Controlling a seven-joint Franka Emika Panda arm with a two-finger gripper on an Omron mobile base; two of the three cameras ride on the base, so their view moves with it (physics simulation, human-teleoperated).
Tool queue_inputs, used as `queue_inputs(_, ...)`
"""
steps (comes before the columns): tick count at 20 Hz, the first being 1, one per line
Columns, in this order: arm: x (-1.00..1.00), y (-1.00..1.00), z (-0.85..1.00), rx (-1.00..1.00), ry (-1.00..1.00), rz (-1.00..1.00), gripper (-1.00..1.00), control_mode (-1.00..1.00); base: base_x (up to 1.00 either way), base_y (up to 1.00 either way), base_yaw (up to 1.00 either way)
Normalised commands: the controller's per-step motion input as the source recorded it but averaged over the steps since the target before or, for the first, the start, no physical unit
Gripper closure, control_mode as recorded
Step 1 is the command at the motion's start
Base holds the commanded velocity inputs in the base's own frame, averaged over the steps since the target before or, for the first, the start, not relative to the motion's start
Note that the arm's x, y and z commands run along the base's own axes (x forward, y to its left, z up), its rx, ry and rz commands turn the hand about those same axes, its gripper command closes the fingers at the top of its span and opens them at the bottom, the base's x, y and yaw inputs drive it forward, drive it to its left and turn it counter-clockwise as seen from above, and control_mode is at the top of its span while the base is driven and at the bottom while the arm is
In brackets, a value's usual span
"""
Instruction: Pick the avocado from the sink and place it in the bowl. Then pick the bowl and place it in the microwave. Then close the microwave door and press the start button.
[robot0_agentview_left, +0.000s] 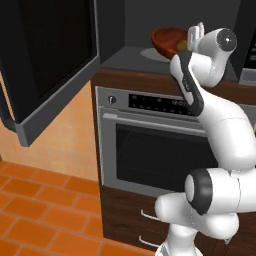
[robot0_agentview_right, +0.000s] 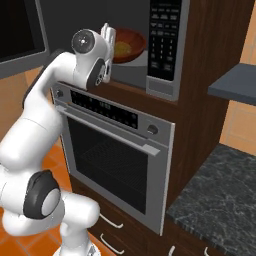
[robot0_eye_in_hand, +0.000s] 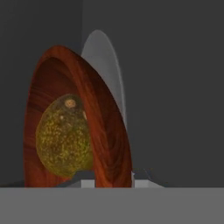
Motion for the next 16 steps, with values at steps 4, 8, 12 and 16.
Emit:
queue_inputs(4,0.48,0.0,-0.38,0.0,0.06,0.0,1.0,-1.0,0.0,0.0,0.0)
queue_inputs(8,0.57,-0.08,-0.18,0.0,0.04,0.0,1.0,-1.0,0.0,0.0,0.0)
queue_inputs(12,0.68,-0.04,-0.19,0.0,0.02,0.0,-1.0,-1.0,0.0,0.0,0.0)
queue_inputs(16,0.18,0.02,-0.23,0.0,-0.16,0.02,-1.0,-1.0,0.0,0.0,0.0)
